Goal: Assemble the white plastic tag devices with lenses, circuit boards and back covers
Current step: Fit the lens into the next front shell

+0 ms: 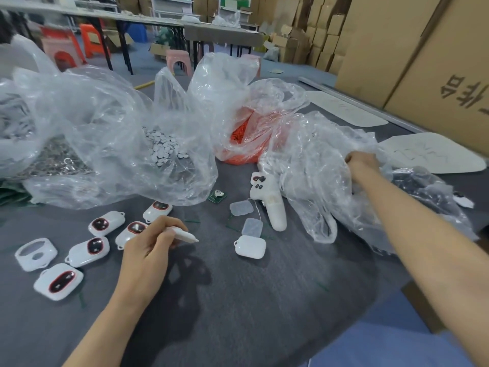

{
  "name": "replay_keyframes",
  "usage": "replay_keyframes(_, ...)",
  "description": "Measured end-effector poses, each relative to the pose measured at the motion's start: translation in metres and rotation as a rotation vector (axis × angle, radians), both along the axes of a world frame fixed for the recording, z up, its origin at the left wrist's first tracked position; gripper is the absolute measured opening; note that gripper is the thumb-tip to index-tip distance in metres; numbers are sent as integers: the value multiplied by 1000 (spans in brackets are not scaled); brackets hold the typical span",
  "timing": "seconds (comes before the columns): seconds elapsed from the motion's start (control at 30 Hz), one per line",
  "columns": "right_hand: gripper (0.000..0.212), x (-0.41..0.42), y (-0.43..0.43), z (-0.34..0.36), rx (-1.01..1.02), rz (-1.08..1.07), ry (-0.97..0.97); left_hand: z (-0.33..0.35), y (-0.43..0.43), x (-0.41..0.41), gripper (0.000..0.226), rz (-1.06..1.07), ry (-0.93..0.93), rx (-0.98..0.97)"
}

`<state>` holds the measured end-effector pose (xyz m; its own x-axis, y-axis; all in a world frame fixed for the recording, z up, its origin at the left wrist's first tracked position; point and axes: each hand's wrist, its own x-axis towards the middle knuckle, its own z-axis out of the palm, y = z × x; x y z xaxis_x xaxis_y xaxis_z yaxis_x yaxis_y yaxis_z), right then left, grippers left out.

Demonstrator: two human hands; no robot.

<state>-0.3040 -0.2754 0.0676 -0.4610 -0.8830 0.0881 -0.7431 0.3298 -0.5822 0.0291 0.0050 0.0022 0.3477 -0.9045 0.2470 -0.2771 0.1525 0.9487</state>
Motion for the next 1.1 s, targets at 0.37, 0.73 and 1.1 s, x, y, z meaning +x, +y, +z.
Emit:
replay_keyframes(0.37,13,42,130,79,-859,221,-371,-6,-3,1,31,171,-51,14)
replay_keyframes(0.73,21,235,204,-26,467,908,-1551,0,-2,6,36,135,300,-28)
replay_keyframes(1.1,35,226,208,-41,264,1038,-1505,-4,-6,4,32,155,273,-45)
